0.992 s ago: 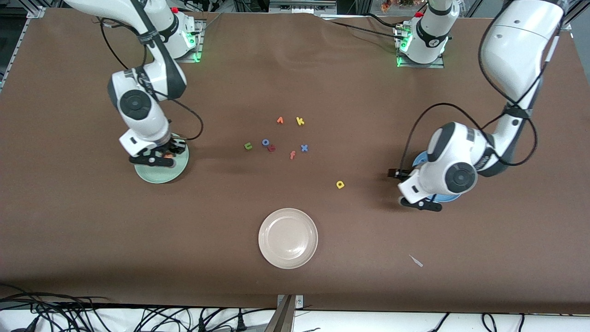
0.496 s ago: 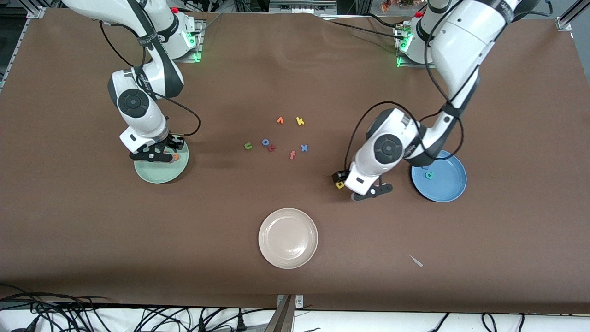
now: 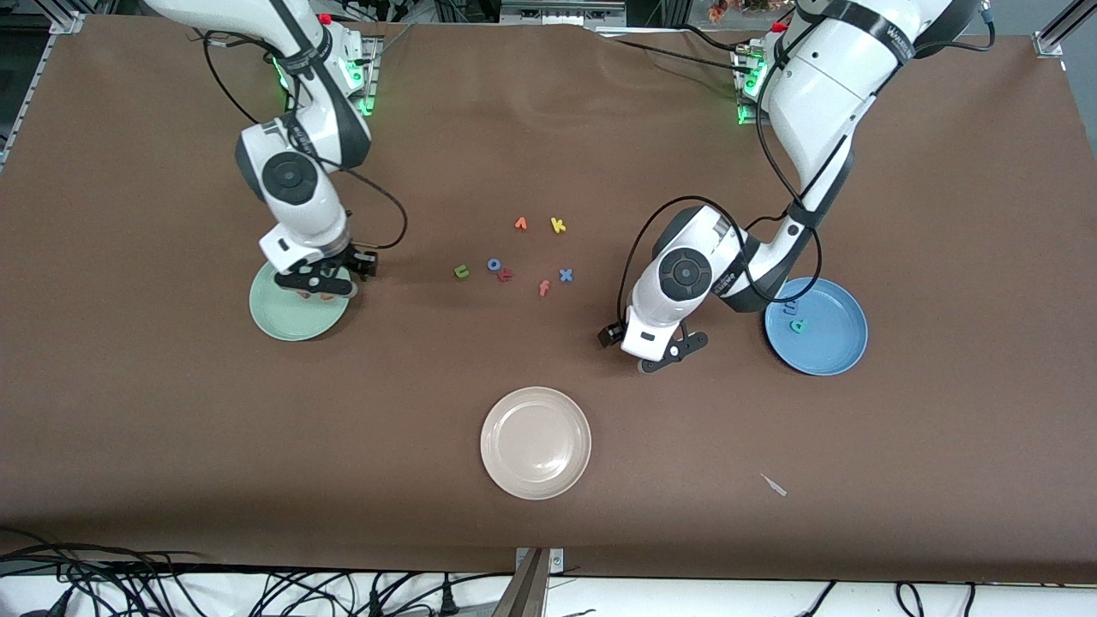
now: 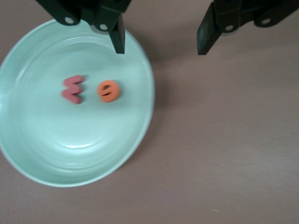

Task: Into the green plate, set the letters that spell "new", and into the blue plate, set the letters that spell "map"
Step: 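Grasp the yellow letter with the left gripper while the right gripper reaches green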

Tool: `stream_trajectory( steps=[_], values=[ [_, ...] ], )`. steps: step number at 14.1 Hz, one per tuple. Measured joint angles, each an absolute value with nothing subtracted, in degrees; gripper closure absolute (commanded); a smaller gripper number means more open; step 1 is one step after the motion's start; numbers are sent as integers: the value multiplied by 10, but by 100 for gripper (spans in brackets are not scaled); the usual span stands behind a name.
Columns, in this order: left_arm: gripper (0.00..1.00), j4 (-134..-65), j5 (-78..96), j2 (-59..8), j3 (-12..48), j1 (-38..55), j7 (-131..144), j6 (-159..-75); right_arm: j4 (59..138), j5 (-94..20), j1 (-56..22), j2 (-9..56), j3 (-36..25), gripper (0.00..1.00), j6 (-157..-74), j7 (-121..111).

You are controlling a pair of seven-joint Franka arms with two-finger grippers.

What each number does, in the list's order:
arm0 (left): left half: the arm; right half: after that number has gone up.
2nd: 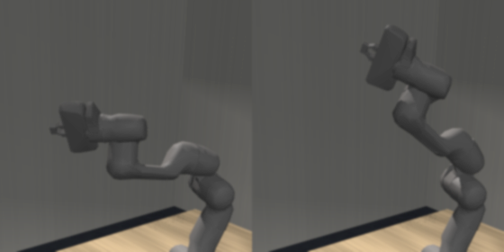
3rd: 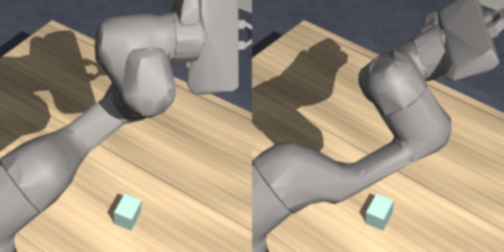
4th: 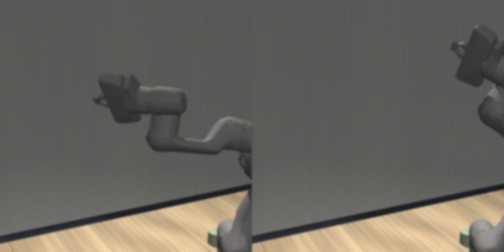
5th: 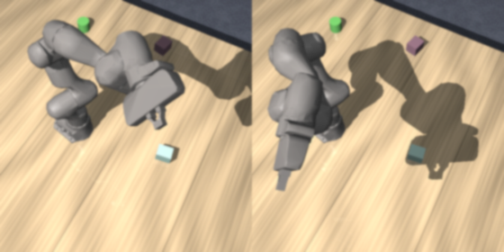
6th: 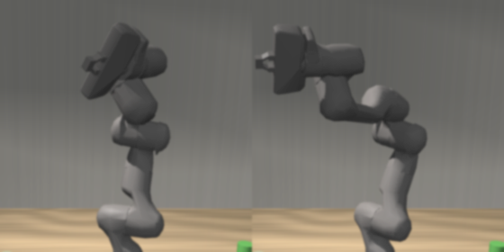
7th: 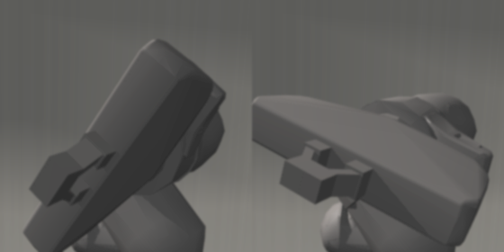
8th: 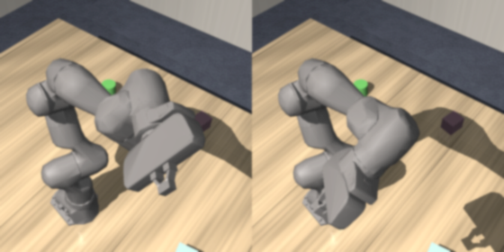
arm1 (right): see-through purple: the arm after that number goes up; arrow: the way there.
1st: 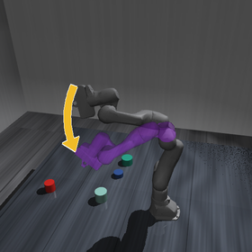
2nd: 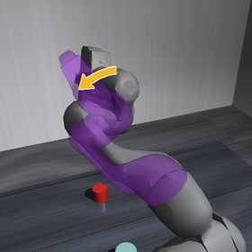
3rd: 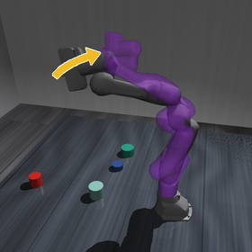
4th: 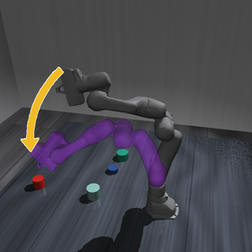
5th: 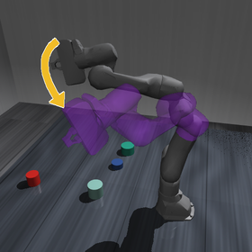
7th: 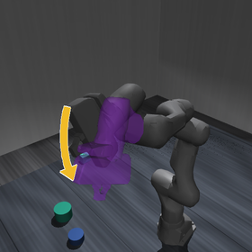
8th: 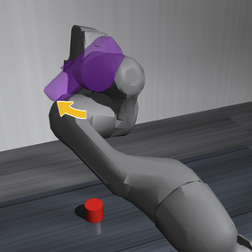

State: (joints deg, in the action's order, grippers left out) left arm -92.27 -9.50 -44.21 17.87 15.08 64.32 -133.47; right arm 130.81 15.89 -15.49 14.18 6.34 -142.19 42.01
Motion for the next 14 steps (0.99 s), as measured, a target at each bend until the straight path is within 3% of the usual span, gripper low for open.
stream_trajectory(
  steps=[6,9,14],
  values=[
    [9,-909,-95,-450,154,174,672,-1335,1255,159,-161,199,152,29,-1427,647],
    [15,-909,-95,-450,149,177,677,-1335,1223,159,-170,235,164,28,-1436,727],
    [16,-908,-95,-452,142,187,692,-1335,1191,159,-193,276,165,28,-1451,791]
  ],
)
